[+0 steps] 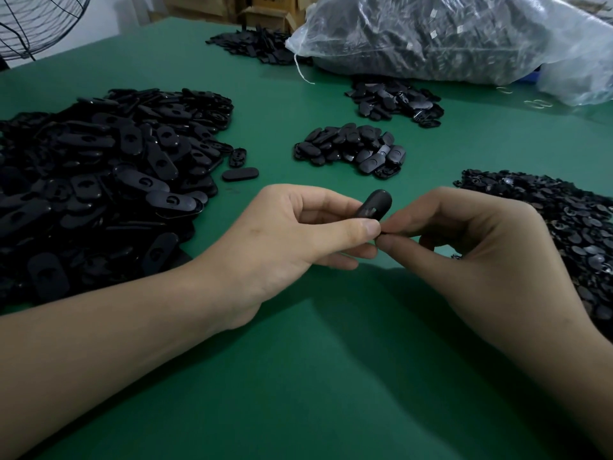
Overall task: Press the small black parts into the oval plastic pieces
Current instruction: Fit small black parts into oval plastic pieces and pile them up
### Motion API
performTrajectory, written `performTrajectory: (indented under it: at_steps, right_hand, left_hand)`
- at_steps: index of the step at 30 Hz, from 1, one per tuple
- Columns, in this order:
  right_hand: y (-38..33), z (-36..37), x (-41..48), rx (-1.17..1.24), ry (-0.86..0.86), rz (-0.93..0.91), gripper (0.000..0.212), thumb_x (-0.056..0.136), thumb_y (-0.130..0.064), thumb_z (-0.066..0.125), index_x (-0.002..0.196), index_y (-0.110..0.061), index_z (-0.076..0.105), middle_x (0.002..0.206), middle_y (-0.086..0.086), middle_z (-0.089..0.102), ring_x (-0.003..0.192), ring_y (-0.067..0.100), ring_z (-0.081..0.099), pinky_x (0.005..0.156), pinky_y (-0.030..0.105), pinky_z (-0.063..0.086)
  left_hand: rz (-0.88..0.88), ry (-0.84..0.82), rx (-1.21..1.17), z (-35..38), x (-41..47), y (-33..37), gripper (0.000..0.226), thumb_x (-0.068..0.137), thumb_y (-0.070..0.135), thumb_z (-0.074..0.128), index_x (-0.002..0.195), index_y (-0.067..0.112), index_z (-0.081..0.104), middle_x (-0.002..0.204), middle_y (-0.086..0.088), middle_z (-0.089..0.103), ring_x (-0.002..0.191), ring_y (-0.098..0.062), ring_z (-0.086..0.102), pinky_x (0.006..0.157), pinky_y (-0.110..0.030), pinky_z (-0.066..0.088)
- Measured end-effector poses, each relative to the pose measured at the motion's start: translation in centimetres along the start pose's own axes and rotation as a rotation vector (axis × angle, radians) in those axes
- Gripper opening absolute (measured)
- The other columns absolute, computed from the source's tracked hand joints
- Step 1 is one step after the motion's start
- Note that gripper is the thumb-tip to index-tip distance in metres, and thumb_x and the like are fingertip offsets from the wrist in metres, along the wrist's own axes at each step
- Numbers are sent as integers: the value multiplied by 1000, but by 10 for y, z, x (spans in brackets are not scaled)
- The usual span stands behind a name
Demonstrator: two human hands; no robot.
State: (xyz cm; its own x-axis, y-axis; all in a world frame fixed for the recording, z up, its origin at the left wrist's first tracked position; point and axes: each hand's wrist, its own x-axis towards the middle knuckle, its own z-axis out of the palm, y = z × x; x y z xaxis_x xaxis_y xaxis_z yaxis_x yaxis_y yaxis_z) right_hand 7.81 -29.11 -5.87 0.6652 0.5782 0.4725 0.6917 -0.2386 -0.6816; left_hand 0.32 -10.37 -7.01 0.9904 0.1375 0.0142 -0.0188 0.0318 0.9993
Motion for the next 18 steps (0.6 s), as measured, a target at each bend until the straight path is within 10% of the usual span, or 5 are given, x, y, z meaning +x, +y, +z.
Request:
performTrajectory:
  at_steps: [18]
  right_hand:
    - [-3,-4,2,199,-40,250,15,84,-33,71,85,-20,77,77,0,76,71,9,71,64,20,52]
  left_hand:
    - [-28,4,-16,-1,2,2,10,87,12,77,97,10,81,89,-4,80,77,-12,76,66,-21,58]
